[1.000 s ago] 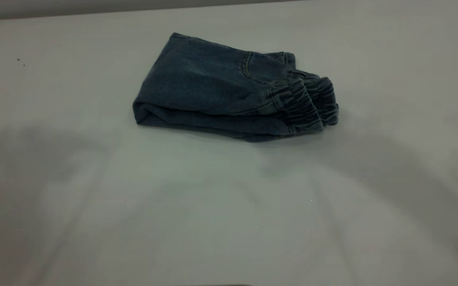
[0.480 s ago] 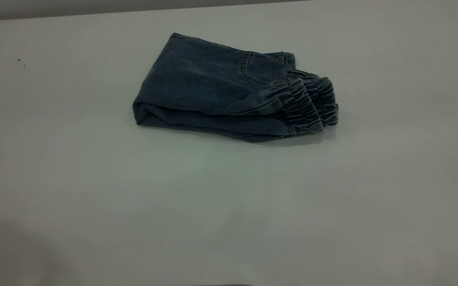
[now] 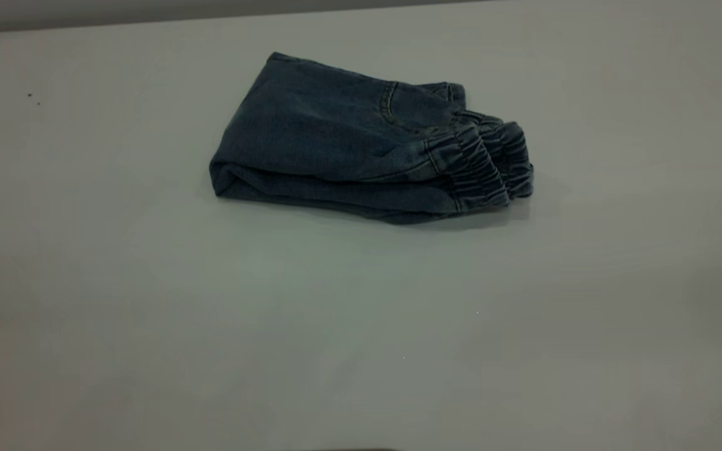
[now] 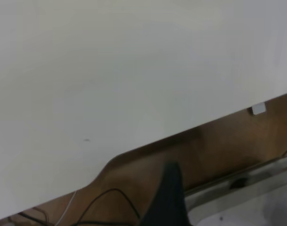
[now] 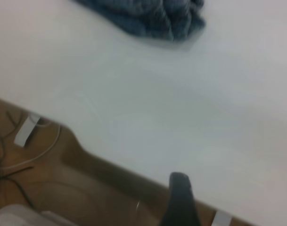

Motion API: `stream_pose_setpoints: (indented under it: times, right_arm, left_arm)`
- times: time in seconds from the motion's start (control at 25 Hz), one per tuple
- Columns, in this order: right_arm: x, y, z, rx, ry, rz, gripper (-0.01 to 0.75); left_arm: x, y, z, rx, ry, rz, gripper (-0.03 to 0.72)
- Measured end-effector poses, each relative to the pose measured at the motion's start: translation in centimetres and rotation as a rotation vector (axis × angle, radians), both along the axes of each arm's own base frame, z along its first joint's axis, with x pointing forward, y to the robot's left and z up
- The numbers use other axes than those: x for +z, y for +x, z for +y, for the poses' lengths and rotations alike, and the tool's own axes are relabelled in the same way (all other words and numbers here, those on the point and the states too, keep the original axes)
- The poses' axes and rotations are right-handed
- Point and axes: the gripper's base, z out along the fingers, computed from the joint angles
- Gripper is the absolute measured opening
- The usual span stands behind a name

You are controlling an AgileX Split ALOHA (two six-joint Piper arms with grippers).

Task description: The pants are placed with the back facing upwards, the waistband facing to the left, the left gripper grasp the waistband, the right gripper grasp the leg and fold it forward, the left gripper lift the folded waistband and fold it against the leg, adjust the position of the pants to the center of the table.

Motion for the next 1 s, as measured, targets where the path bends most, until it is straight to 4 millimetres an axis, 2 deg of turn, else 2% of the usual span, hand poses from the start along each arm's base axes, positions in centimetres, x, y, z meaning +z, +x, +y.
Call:
stream_pose_setpoints:
  times: [0.24,0.48,0.76,0.88,1.0]
  right_arm:
    - [-0.3,-0.7,-0.3,0.004,0.021,-0.026,0.468]
    - [-0.3,-0.7,-0.3,0.005,0.024,-0.024,0.468]
    - [-0.3,-0.8,-0.3,0.001,0.029,-0.032,0.468]
    - [-0.3,-1.1,-0.6,-0.092,0.042,-0.063,0.468]
    - [-0.2,-1.8,-0.9,-0.267,0.056,-0.12,0.468]
  left_arm:
    - [-2.6,-2.0,1.0,0.012,-0.02,-0.127,0.591]
    - [-3.2,-2.9,1.4,0.001,-0.021,-0.164,0.591]
    - [-3.2,-3.0,1.5,-0.002,-0.022,-0.171,0.591]
    - [-3.2,-3.0,1.5,-0.002,-0.022,-0.171,0.591]
    - [-3.2,-3.0,1.5,0.018,-0.02,-0.171,0.591]
